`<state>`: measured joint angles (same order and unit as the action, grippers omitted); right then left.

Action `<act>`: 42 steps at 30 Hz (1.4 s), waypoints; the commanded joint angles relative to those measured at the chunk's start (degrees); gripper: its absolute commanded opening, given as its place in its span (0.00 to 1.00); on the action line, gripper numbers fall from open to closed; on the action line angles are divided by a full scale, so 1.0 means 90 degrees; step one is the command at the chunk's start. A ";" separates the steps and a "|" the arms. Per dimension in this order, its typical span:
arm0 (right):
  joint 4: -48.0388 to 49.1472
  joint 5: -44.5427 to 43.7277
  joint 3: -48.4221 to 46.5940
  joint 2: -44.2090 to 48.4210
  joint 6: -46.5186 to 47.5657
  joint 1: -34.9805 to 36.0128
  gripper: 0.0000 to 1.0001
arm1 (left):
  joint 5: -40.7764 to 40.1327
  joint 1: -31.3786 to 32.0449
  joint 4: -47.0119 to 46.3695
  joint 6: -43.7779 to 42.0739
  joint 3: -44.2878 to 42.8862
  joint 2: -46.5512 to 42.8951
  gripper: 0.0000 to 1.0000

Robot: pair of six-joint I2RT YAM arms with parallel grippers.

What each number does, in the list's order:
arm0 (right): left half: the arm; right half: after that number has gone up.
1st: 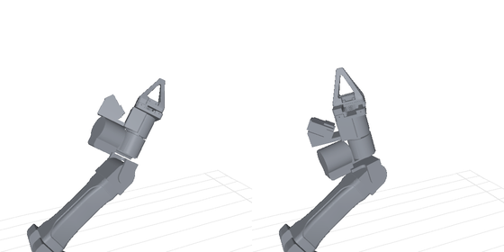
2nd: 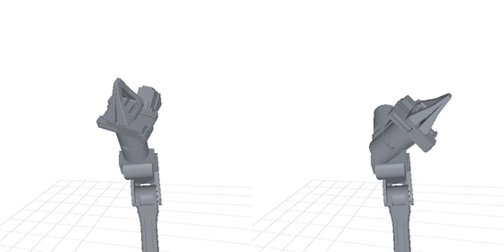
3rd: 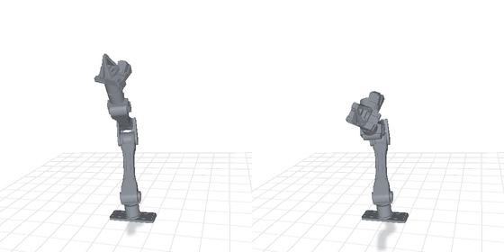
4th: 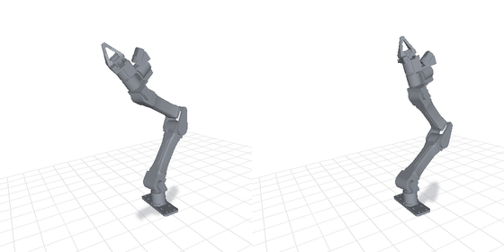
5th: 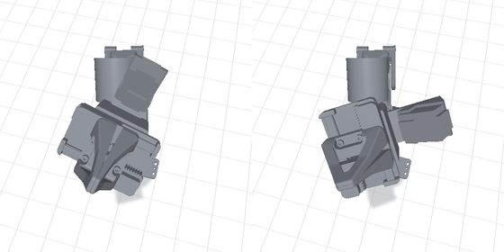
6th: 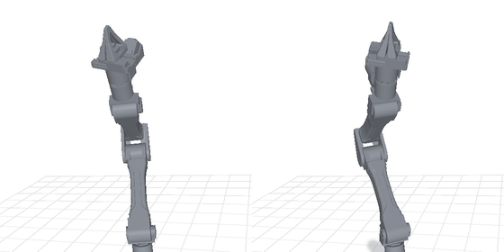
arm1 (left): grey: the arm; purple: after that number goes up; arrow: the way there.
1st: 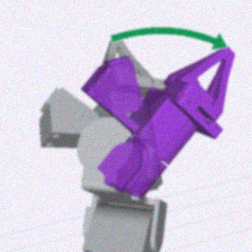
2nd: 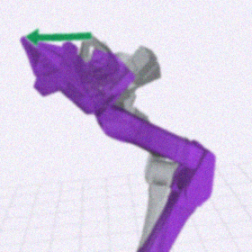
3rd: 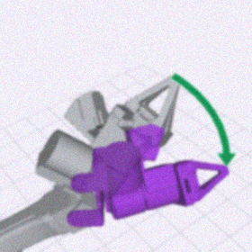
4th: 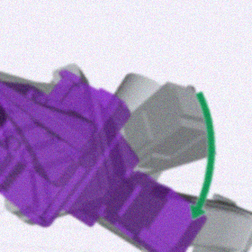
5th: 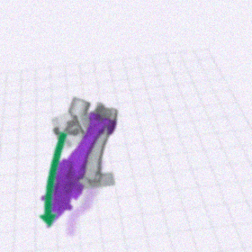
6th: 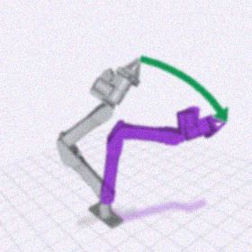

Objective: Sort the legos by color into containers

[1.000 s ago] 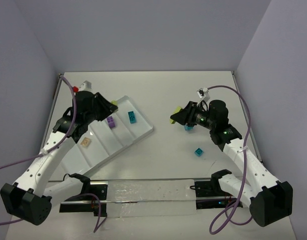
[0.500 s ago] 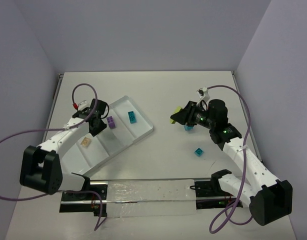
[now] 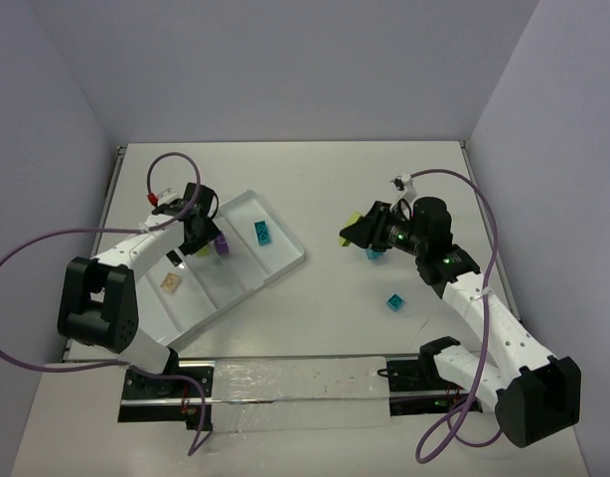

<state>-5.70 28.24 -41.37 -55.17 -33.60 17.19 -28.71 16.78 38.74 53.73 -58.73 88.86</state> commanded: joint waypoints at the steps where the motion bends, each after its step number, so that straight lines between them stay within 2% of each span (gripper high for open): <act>1: 0.0038 0.0002 -0.0421 -0.0078 0.0142 -0.0035 0.00 | -0.0082 -0.0018 0.0115 -0.0260 -0.0506 -0.0416 0.97; 4: 0.0122 0.0238 -0.0458 -0.0091 0.0163 -0.0035 0.00 | 0.0255 0.0009 0.0087 -0.0698 -0.0797 -0.1049 0.91; 6: 0.0219 0.0377 -0.0421 -0.0082 0.0169 -0.0031 0.00 | 0.0853 0.0061 -0.0190 -0.1156 -0.0917 -0.1438 0.87; 8: 0.0394 0.0609 -0.0332 -0.0041 0.0148 -0.0025 0.00 | 0.2369 0.0109 -0.0801 -0.1927 -0.0910 -0.1943 0.81; 10: 0.0650 0.1001 -0.0175 0.0033 0.0106 -0.0025 0.00 | 0.3474 0.0109 -0.1480 -0.2374 -0.0811 -0.2168 0.80; 12: 0.1041 0.1503 -0.0018 0.0122 0.0006 -0.0006 0.00 | 0.5448 0.0137 -0.2134 -0.2547 -0.0724 -0.2215 0.81; 13: 0.1129 0.1519 0.0020 0.0158 0.0003 -0.0006 0.00 | 0.5933 0.0163 -0.2155 -0.2561 -0.0721 -0.2225 0.82; 15: 0.1219 0.1823 0.0046 0.0245 0.0111 0.0075 0.00 | 0.6901 0.0313 -0.2875 -0.2525 -0.0590 -0.2220 0.84; 18: 0.1173 0.2045 -0.0075 0.0367 0.0321 0.0152 0.00 | 0.7692 0.0582 -0.3309 -0.2391 -0.0627 -0.2022 0.87; 23: 0.1301 0.2452 -0.0189 0.0328 0.0392 0.0242 0.00 | 0.8190 0.1300 -0.4162 -0.2105 -0.0601 -0.1824 0.87; 27: 0.1391 0.2675 -0.0230 0.0265 0.0380 0.0389 0.00 | 0.8624 0.1386 -0.4780 -0.1898 -0.0604 -0.1699 0.89; 35: 0.1298 0.3004 -0.0452 0.0049 0.0528 0.0627 0.00 | 0.9368 0.1911 -0.4432 -0.2499 -0.1334 -0.1081 0.94; 42: 0.1113 0.2946 -0.0540 -0.0022 0.0686 0.0746 0.00 | 0.9557 0.2120 -0.4644 -0.2319 -0.1580 -0.0567 0.93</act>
<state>3.42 53.84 -42.83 -55.00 -29.32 22.96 53.86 35.09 0.54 33.23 -70.04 82.23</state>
